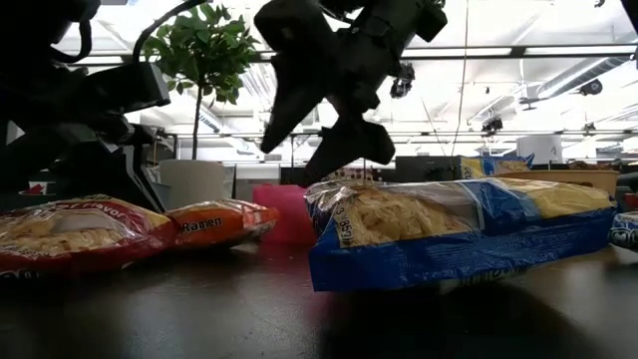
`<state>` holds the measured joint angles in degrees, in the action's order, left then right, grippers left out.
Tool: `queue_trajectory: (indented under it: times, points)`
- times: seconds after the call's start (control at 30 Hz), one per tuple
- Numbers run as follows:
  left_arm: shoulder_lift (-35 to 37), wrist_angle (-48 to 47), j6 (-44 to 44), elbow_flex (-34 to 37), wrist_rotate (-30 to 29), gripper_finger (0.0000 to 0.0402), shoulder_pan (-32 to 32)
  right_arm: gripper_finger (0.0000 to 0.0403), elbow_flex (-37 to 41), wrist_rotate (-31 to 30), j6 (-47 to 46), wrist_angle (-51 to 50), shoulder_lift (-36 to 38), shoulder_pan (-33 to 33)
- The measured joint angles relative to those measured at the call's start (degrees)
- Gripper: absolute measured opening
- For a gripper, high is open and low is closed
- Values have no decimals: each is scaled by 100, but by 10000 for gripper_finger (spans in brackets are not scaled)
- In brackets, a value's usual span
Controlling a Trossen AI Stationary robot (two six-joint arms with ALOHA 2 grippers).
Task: Sort Maruchan noodles
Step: Put the orange noodle pack into the red bin
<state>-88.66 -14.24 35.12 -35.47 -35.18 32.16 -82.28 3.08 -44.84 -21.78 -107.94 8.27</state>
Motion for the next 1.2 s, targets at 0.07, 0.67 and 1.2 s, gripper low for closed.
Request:
queue_trajectory:
  times: [0.07, 0.67, 1.2]
  points:
    - [0, -23, 50, 16, -41, 40, 32, 288, 8, -198, -29, 33, 0, 0]
    - [-11, 297, 893, 413, -595, 40, 411, 327, 663, -655, -520, 1488, -9, 101]
    - [88, 548, 66, 144, -785, 40, 629, 325, 745, -803, -307, 1654, -275, 125]
